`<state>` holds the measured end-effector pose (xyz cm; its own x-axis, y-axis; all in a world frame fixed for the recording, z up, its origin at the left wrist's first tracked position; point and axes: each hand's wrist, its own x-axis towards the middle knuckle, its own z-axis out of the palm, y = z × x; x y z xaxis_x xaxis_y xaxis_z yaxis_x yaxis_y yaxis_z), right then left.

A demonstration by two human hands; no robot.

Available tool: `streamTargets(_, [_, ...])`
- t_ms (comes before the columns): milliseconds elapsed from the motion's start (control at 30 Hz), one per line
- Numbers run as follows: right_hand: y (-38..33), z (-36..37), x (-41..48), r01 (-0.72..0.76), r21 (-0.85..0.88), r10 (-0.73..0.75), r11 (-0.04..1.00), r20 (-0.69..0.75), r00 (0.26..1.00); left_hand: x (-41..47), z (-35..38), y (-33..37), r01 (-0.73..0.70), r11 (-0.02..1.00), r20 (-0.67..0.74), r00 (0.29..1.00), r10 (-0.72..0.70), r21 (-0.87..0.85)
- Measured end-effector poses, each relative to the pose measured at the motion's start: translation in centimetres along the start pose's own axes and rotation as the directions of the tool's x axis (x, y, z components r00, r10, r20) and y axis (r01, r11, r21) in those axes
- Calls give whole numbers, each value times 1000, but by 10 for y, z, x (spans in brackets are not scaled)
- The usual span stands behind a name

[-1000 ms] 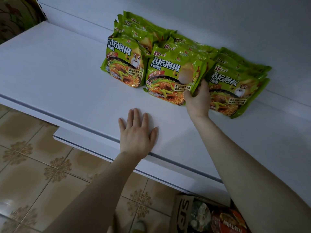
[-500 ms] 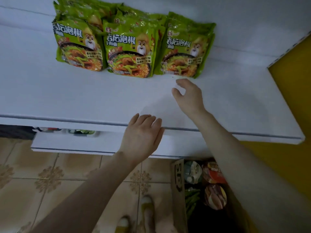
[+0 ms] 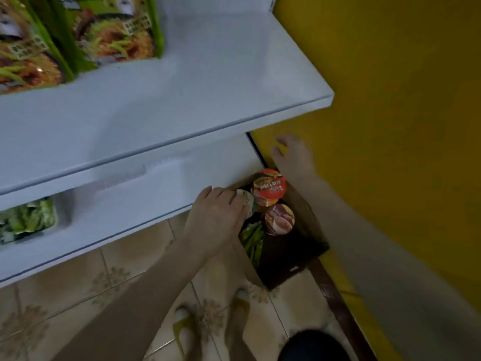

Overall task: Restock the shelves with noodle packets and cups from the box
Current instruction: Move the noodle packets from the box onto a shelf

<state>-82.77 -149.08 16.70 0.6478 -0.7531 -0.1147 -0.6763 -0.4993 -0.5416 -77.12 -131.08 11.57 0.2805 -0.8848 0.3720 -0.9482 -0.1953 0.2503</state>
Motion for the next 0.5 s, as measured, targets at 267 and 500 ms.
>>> streamTargets(267, [156, -15, -25, -283, -97, 291, 954, 78, 954, 11, 68, 68, -66, 996, 265, 961, 80, -60])
streamTargets(500, [266, 23, -42, -437, -59, 441, 897, 169, 882, 2, 153, 86, -9, 1000, 490, 872, 17, -18])
